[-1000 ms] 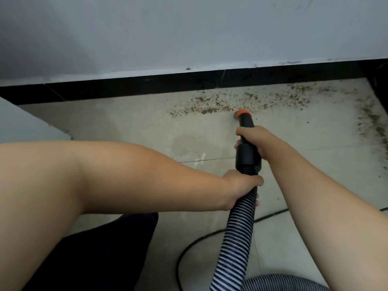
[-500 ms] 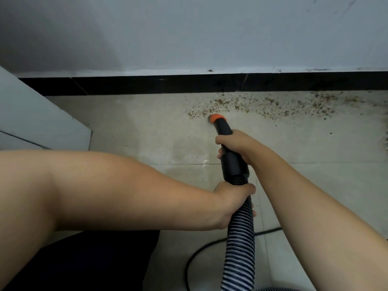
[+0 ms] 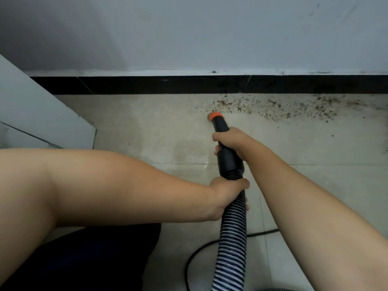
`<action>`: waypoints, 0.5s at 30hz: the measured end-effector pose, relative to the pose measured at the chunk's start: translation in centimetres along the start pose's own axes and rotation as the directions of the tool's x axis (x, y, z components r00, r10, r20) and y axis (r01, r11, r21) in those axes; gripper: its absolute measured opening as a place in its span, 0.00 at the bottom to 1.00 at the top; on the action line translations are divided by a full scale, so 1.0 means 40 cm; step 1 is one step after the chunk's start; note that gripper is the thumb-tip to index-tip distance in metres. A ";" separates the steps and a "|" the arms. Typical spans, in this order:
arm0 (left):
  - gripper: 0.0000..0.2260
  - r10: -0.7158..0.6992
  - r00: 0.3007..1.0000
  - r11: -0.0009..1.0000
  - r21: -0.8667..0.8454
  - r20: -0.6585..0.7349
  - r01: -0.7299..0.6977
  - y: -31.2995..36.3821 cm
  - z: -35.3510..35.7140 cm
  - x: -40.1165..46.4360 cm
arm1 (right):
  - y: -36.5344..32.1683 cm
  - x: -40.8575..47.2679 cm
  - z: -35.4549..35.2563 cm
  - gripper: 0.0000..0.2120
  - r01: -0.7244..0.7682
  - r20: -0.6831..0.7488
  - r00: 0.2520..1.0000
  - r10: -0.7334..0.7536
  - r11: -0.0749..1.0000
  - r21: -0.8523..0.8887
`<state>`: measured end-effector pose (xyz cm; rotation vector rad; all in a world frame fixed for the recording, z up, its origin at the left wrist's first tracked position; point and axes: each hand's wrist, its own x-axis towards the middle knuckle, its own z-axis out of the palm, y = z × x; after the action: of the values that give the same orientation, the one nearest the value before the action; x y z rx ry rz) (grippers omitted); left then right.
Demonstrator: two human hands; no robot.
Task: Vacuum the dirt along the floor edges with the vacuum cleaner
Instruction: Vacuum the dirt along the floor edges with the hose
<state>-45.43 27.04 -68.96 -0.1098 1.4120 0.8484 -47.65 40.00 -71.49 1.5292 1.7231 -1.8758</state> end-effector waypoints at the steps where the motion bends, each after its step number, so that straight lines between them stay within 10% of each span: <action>1: 0.09 -0.006 1.000 1.000 0.021 0.017 0.005 0.003 0.017 0.003 | 0.009 -0.003 -0.025 0.14 -0.011 -0.023 1.000 0.011 1.000 0.010; 15: 0.07 0.012 0.996 0.996 0.092 0.086 -0.020 0.061 0.101 0.053 | 0.038 0.031 -0.177 0.16 -0.047 -0.233 0.969 0.083 0.987 0.156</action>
<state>-43.71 31.90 -69.00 0.0087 1.3710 0.7906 -43.31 45.88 -72.02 1.9152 1.6302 -1.8918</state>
